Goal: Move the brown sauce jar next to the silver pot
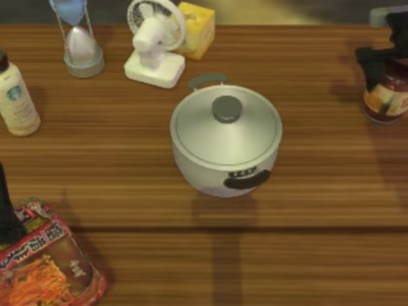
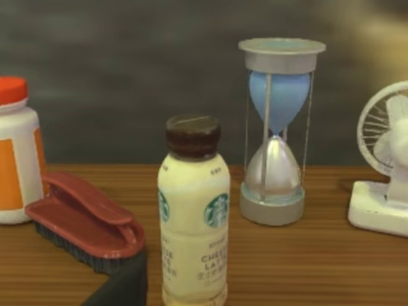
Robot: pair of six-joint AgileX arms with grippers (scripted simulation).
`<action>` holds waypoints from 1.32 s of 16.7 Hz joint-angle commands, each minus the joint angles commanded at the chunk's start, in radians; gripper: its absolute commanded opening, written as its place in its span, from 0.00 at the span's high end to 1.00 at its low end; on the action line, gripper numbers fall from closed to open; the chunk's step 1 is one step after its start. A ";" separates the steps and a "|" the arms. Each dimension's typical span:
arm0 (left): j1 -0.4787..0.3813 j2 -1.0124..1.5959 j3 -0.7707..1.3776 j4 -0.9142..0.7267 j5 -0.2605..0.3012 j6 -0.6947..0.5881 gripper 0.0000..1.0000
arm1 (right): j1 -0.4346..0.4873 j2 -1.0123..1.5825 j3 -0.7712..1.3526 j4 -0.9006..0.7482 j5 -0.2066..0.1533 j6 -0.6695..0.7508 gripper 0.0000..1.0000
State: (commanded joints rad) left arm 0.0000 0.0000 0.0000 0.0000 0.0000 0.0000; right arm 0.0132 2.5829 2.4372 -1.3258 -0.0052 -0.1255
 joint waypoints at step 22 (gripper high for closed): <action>0.000 0.000 0.000 0.000 0.000 0.000 0.00 | 0.015 -0.520 -0.491 -0.029 -0.006 0.005 1.00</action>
State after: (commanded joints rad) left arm 0.0000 0.0000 0.0000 0.0000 0.0000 0.0000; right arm 0.0287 2.0629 1.9458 -1.3547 -0.0108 -0.1202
